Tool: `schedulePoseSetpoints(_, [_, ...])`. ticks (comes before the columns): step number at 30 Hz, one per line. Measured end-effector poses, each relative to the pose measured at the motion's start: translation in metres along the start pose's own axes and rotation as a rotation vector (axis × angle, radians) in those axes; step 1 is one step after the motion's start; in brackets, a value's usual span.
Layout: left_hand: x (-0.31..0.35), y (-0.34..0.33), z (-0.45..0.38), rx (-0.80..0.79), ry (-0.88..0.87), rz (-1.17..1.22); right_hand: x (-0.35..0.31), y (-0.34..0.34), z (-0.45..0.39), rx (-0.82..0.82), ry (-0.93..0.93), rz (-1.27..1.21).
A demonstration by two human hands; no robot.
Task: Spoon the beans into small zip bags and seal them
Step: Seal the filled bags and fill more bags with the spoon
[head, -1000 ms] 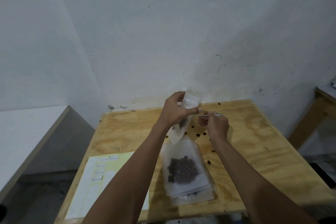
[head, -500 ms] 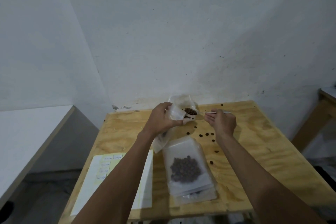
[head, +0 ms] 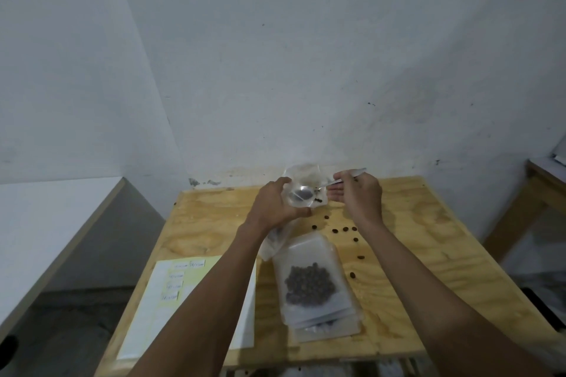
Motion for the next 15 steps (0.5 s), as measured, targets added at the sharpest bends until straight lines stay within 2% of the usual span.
schedulePoseSetpoints(3, [-0.002,0.000,-0.001,-0.001,0.014,0.028,-0.004,-0.004,0.002,-0.003,0.125,0.038])
schedulePoseSetpoints(7, [-0.008,0.004,-0.004,0.018,0.062,0.076,0.010,0.007,-0.003,0.163,0.069,-0.045])
schedulePoseSetpoints(11, [-0.011,0.007,-0.005,0.032,0.085,0.160,0.031,0.003,-0.009,0.072,0.130,0.132])
schedulePoseSetpoints(15, [-0.015,0.005,-0.010,-0.002,0.097,0.221,0.041,-0.004,-0.009,-0.046,0.171,0.202])
Point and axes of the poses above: each hand's wrist, its own z-axis away from the middle knuckle, its own y-axis out of the back of the hand, x = y × z, the point moved 6 cm from there along -z, towards the middle knuckle, and after that the axes turned 11 degrees about z, right-handed, at the moved point
